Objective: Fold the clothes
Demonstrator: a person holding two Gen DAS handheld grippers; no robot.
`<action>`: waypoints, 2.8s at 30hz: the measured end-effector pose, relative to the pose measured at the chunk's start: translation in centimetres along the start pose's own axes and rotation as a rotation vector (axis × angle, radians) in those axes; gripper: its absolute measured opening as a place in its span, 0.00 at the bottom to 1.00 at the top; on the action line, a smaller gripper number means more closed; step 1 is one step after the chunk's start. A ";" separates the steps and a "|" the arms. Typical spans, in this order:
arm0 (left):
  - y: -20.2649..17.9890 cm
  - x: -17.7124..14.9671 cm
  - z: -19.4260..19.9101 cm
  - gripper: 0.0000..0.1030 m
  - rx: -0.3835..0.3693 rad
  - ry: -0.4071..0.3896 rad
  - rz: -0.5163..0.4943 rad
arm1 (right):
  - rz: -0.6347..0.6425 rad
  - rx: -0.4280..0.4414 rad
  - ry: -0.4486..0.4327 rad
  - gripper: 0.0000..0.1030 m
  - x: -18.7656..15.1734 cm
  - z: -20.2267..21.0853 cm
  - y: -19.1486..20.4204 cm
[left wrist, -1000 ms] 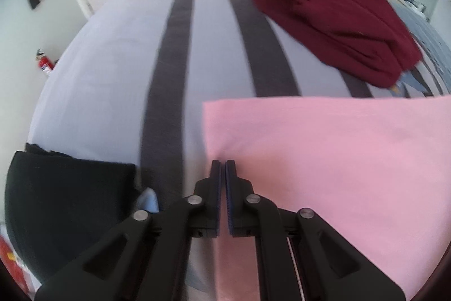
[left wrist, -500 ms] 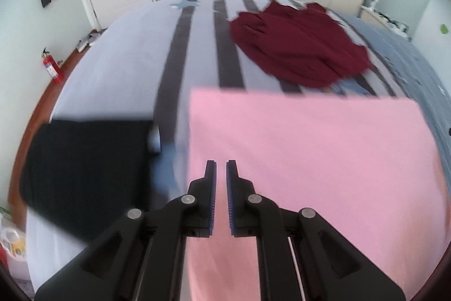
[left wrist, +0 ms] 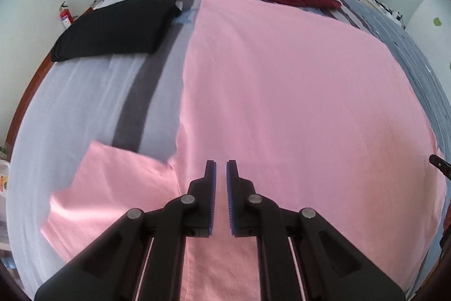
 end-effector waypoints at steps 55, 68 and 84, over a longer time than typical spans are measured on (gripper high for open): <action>8.3 -13.1 9.3 0.12 0.213 0.016 0.114 | 0.003 0.088 0.091 0.18 -13.9 6.6 -2.5; 13.9 -5.9 0.8 0.16 0.223 -0.033 0.054 | 0.004 0.057 0.022 0.18 -7.9 0.4 -0.9; 10.9 -3.8 0.6 0.18 0.093 -0.072 -0.061 | -0.056 0.025 -0.002 0.18 -6.3 -0.3 1.3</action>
Point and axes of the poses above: each gripper's, at about its wrist camera, not at the fingertips, and z roughly against the way its jaws point, y to its left, x to its top, the point moved 4 cm from there along -z, roughly the way its jaws point, and after that the axes turned 1 degree about -x, right-handed, at the moved point
